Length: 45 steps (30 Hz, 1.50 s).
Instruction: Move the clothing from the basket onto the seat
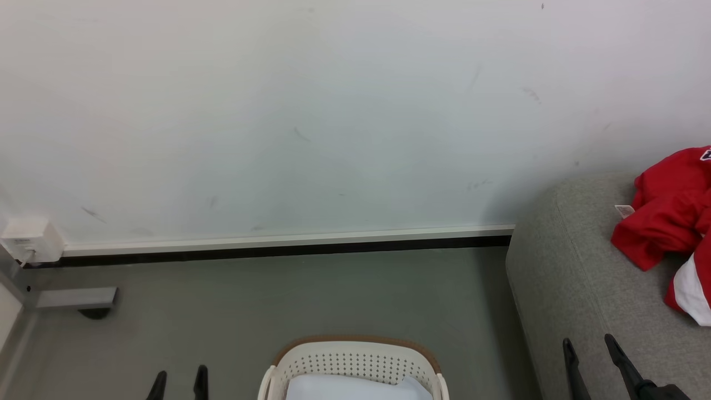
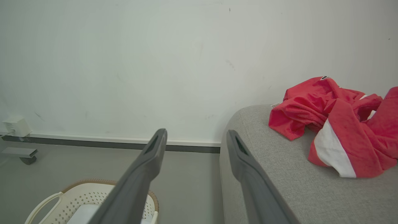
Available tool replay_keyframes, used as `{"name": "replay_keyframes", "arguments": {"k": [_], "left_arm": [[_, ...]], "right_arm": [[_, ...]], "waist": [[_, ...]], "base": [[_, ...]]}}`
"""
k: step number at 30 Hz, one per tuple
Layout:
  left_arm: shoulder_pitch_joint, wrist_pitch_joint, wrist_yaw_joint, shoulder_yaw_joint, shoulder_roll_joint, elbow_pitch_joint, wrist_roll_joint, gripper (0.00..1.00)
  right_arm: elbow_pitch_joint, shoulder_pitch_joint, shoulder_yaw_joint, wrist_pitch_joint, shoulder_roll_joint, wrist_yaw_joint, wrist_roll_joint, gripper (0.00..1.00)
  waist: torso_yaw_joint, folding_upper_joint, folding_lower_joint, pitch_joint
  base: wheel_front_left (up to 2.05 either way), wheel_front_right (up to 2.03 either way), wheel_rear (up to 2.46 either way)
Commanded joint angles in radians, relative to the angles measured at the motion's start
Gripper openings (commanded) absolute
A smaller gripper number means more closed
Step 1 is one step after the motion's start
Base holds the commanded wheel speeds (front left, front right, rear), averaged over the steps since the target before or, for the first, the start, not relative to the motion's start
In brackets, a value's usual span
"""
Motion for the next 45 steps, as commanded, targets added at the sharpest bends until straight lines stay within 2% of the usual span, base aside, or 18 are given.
{"name": "replay_keyframes", "arguments": {"k": [1, 7, 8, 13, 28, 45], "left_arm": [[0.003, 0.0, -0.002, 0.001, 0.006, 0.001, 0.006, 1.0], [0.004, 0.0, -0.002, -0.009, 0.009, -0.003, 0.008, 1.0], [0.0, 0.0, 0.0, -0.012, 0.002, -0.002, 0.001, 0.0], [0.005, 0.0, 0.0, -0.023, -0.013, 0.043, -0.001, 0.0], [-0.046, 0.075, 0.0, -0.004, -0.012, 0.044, -0.268, 0.0], [-0.094, 0.146, -0.001, 0.012, -0.01, 0.046, -0.52, 0.0]], "right_arm": [[0.007, -0.006, -0.002, 0.0, -0.001, -0.002, -0.003, 1.0], [0.016, -0.01, 0.003, 0.0, -0.001, -0.002, 0.001, 1.0], [0.014, -0.002, 0.003, 0.0, 0.0, 0.0, 0.001, 0.0], [0.056, 0.026, 0.003, 0.001, 0.008, 0.0, 0.0, 0.0], [0.032, -0.005, -0.022, 0.076, 0.006, 0.0, 0.296, 0.0], [0.007, -0.032, -0.044, 0.146, 0.003, 0.0, 0.574, 0.0]], "waist": [[-0.001, 0.0, 0.0, 0.0], [-0.005, 0.0, 0.0, 0.001], [-0.005, 0.0, 0.0, 0.001], [-0.005, 0.0, 0.0, 0.001], [-0.005, 0.0, 0.0, 0.006], [-0.006, 0.0, 0.0, 0.012]], "base": [[0.0, 0.0, 0.0], [0.0, 0.0, 0.0], [0.0, 0.0, 0.0], [0.0, 0.0, 0.0], [0.0, 0.0, 0.0], [0.0, 0.0, 0.0]]}}
